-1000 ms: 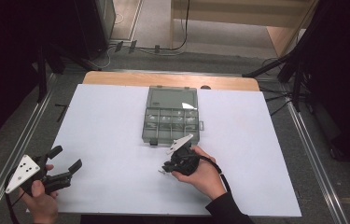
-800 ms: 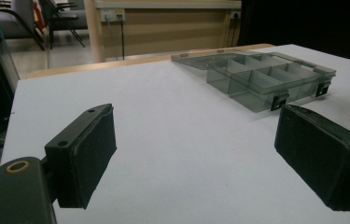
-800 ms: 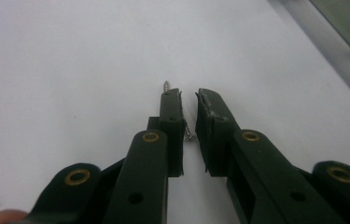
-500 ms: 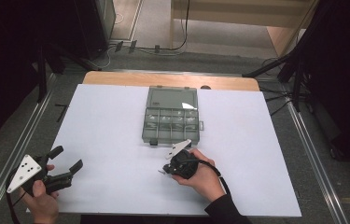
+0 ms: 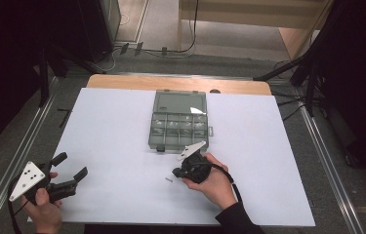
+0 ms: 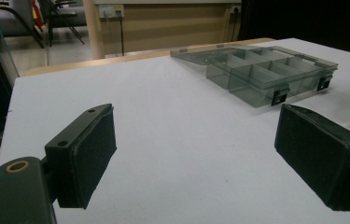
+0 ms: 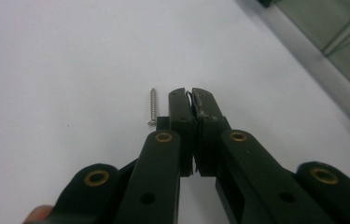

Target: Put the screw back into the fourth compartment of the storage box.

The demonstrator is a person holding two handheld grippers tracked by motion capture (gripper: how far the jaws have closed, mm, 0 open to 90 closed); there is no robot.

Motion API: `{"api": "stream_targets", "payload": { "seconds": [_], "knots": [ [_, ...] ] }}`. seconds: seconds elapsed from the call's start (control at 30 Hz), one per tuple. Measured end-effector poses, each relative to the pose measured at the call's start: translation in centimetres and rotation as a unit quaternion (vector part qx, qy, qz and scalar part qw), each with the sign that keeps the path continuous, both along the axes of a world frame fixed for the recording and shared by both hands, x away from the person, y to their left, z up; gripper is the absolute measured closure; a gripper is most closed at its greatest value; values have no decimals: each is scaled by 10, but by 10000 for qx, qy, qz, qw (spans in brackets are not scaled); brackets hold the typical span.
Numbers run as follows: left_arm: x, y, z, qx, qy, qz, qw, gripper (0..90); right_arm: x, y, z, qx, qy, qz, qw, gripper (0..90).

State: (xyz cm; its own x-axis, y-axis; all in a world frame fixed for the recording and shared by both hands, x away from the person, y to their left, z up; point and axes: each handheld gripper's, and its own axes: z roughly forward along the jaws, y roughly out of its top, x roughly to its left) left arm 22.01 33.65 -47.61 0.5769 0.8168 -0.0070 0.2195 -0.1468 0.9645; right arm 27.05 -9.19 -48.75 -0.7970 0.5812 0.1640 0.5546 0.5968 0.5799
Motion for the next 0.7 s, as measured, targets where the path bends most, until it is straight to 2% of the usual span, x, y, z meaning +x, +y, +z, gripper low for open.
{"api": "stream_targets", "payload": {
  "seconds": [0.23,0.57,0.7],
  "knots": [
    [1,-1,-1,19,13,4,10000,127,6,-9,16,166,-6,-157,9997,894],
    [0,0,0,-29,6,-4,10000,127,17,-20,36,180,-132,-294,9993,895],
    [0,0,0,-37,-3,-9,10000,127,23,-25,42,189,-102,-401,9990,895]
  ]
}}
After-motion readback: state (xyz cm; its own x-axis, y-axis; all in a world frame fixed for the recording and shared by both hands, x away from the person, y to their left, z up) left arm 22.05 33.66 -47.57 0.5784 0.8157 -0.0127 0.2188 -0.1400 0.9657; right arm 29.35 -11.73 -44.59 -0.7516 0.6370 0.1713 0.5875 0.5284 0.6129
